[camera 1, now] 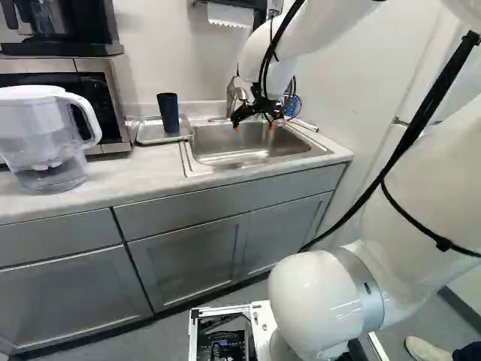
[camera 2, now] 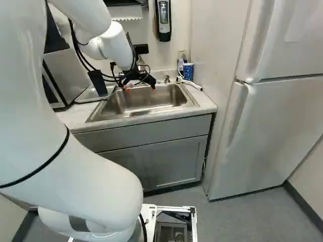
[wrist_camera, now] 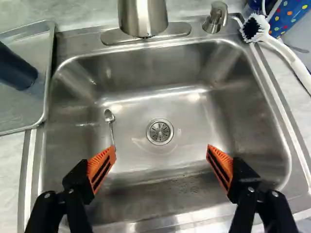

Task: Rinse the cup and place it in the tray

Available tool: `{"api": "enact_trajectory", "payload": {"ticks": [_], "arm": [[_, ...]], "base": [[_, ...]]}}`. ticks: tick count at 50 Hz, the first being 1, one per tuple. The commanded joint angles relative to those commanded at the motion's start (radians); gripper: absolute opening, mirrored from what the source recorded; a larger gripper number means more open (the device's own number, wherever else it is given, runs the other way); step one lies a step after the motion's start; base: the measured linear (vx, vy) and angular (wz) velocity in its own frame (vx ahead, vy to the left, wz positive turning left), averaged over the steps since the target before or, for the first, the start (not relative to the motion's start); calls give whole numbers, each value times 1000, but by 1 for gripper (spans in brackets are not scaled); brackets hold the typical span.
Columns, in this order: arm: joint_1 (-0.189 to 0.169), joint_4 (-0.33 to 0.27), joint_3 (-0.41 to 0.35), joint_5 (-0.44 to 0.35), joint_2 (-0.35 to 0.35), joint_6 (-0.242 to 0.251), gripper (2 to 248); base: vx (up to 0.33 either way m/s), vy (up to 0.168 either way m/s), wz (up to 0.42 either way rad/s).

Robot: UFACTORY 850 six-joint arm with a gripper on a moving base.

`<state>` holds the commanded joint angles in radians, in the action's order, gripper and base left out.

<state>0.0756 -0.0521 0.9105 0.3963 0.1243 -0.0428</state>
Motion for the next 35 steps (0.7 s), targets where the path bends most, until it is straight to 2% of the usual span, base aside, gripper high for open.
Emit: {"api": "enact_trajectory", "payload": {"ticks": [35], "arm": [[0,0,0,0,0,0,247]], "base": [[0,0,0]]}}
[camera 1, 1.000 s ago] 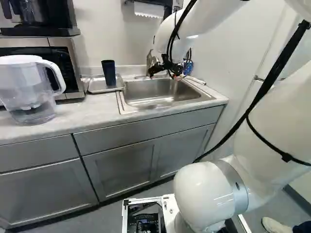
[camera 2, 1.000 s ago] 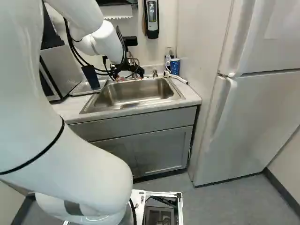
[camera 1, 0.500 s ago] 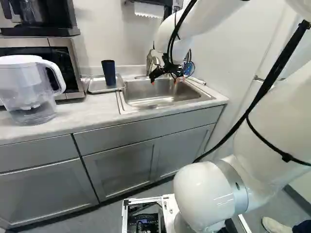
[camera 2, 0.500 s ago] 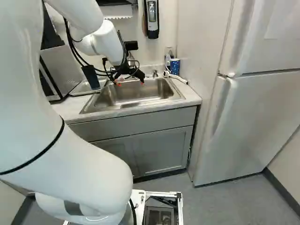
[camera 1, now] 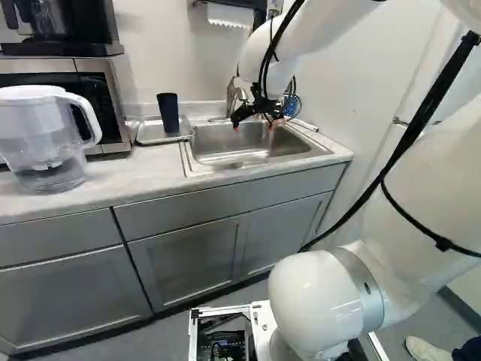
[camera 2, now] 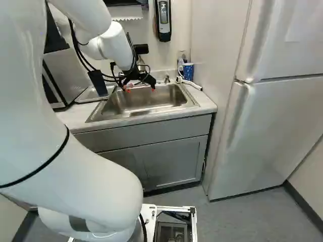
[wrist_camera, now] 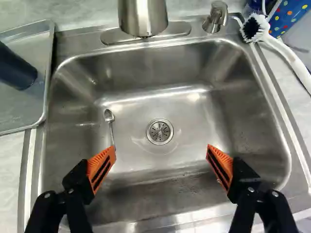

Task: Rinse the cup and place it in the tray

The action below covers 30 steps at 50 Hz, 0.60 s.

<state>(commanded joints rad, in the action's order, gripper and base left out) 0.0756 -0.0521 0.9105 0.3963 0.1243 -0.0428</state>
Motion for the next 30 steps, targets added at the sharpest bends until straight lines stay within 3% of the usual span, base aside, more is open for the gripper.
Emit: {"api": "enact_trajectory", "payload": {"ticks": [30], "arm": [[0,0,0,0,0,0,247]], "base": [[-23,0,4]]}}
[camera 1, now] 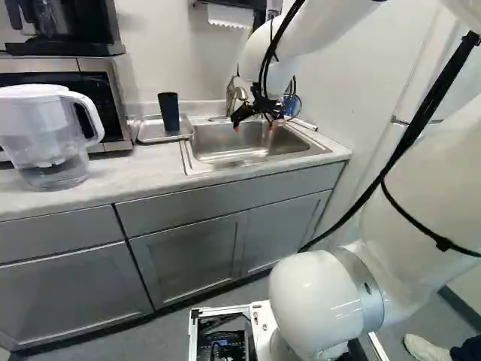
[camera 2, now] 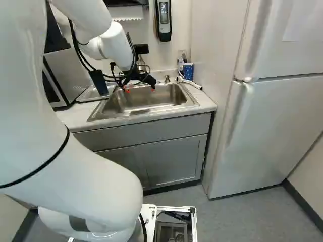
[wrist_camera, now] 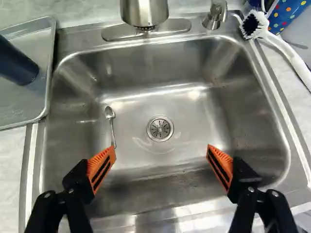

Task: Rinse the cup and place it in the tray

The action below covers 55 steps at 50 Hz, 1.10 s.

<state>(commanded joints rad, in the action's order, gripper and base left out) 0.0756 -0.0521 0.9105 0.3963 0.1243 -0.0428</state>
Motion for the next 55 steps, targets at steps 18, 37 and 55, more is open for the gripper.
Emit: {"api": "enact_trajectory", "payload": {"ticks": [18,37,55], "arm": [[0,0,0,0,0,0,247],[0,0,0,0,0,0,247],[0,0,0,0,0,0,247]], "base": [[-64,18,98],[-133,26,129],[-151,1,22]]}}
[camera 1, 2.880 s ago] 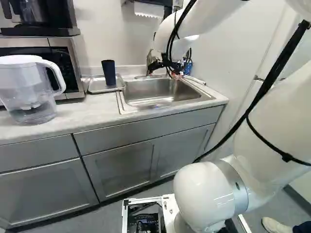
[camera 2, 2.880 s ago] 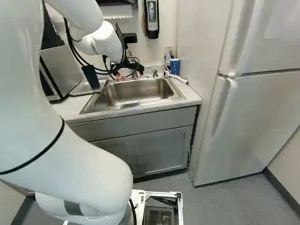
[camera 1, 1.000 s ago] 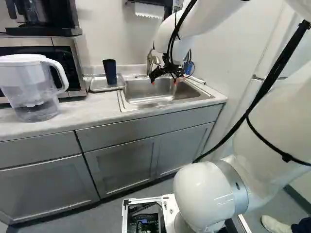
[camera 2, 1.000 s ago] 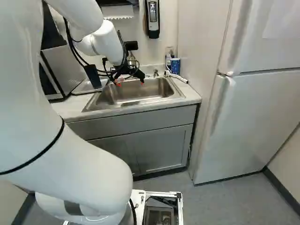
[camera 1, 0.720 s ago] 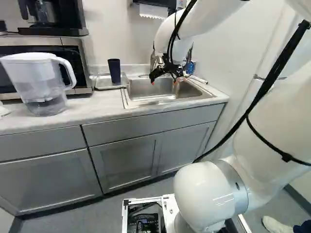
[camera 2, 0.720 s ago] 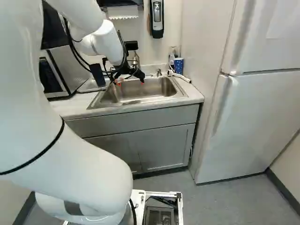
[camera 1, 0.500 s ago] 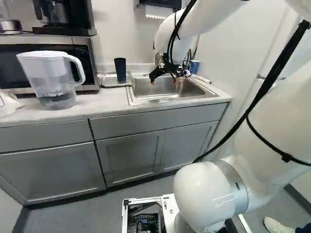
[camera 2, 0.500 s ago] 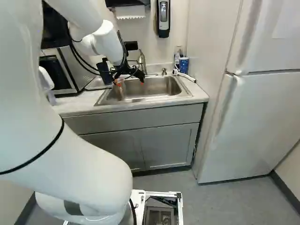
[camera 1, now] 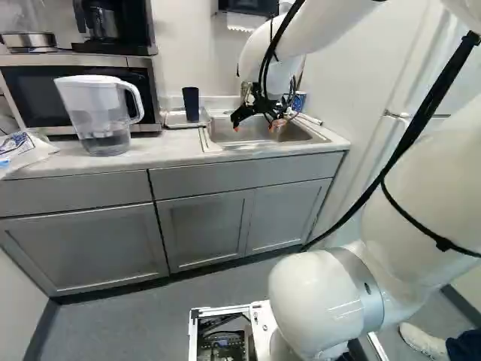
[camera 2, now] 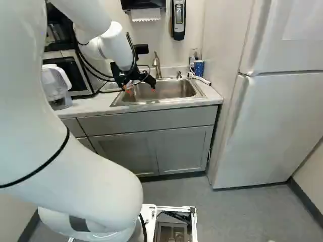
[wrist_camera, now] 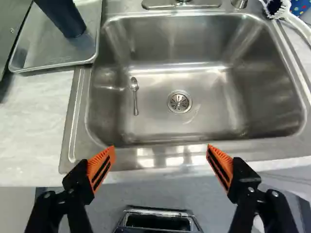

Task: Rinse the cup and place it in the tray

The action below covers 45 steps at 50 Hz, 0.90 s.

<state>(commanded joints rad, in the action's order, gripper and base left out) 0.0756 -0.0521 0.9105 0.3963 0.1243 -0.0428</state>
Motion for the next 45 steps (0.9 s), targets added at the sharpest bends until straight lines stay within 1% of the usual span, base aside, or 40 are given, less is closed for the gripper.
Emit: {"api": "enact_trajectory", "payload": {"ticks": [6,22,45], "arm": [[0,0,0,0,0,0,247],[0,0,0,0,0,0,247],[0,0,0,0,0,0,247]], "base": [[-178,-21,28],[-170,-59,33],[-169,-76,25]]}}
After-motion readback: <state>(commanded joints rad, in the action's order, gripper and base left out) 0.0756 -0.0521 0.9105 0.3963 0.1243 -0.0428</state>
